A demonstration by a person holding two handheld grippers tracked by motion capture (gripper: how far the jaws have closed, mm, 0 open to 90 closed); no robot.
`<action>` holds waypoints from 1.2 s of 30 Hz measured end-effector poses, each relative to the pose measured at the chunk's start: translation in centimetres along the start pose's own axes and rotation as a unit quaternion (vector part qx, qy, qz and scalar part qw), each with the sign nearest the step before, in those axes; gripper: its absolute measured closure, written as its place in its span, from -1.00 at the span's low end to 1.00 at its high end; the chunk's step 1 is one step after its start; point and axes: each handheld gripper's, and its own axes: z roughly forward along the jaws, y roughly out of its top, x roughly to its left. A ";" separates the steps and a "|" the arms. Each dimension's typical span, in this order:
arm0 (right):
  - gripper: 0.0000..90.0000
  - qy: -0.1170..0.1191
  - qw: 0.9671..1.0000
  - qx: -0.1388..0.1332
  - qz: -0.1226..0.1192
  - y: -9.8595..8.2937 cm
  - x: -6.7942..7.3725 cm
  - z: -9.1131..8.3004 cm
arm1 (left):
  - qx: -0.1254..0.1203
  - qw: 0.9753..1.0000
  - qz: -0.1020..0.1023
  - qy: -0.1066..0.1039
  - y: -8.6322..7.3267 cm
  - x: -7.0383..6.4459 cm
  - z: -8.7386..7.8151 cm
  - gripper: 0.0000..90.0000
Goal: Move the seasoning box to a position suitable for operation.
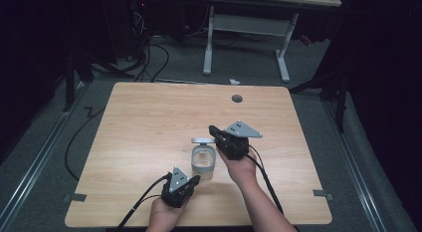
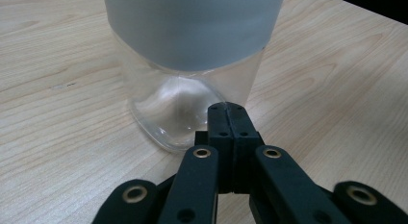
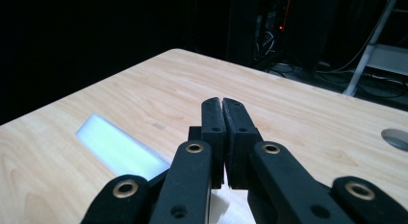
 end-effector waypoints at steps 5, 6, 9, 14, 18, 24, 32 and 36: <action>0.96 0.007 1.000 -0.004 0.004 -1.4 0.7 -1.4 | -0.001 1.000 -0.002 0.000 -0.1 -0.1 0.1 1.00; 0.95 0.010 1.000 -0.002 0.003 -2.1 1.1 -2.0 | 0.000 1.000 0.000 0.000 -0.1 -0.1 0.0 1.00; 0.93 0.015 1.000 0.001 0.000 -3.0 1.5 -2.5 | -0.001 1.000 -0.001 0.000 0.0 -0.1 0.0 1.00; 0.90 0.018 1.000 0.007 -0.006 -3.6 1.8 -2.9 | 0.003 1.000 0.000 0.002 -0.1 -0.1 0.1 1.00; 0.89 0.020 1.000 0.011 -0.011 -4.1 2.1 -2.8 | 0.003 1.000 -0.002 0.001 -0.1 -0.2 0.2 1.00; 0.82 0.015 1.000 -0.004 -0.018 -3.5 2.1 -3.5 | 0.000 1.000 0.002 0.002 0.1 -0.2 -0.2 1.00; 0.75 -0.013 1.000 -0.007 -0.010 -3.1 -0.1 -4.1 | -0.005 1.000 0.016 0.020 1.6 1.2 -1.5 1.00; 0.73 -0.025 1.000 -0.003 -0.007 -3.3 -1.1 -4.3 | -0.013 0.999 0.019 0.029 2.3 2.1 -2.1 1.00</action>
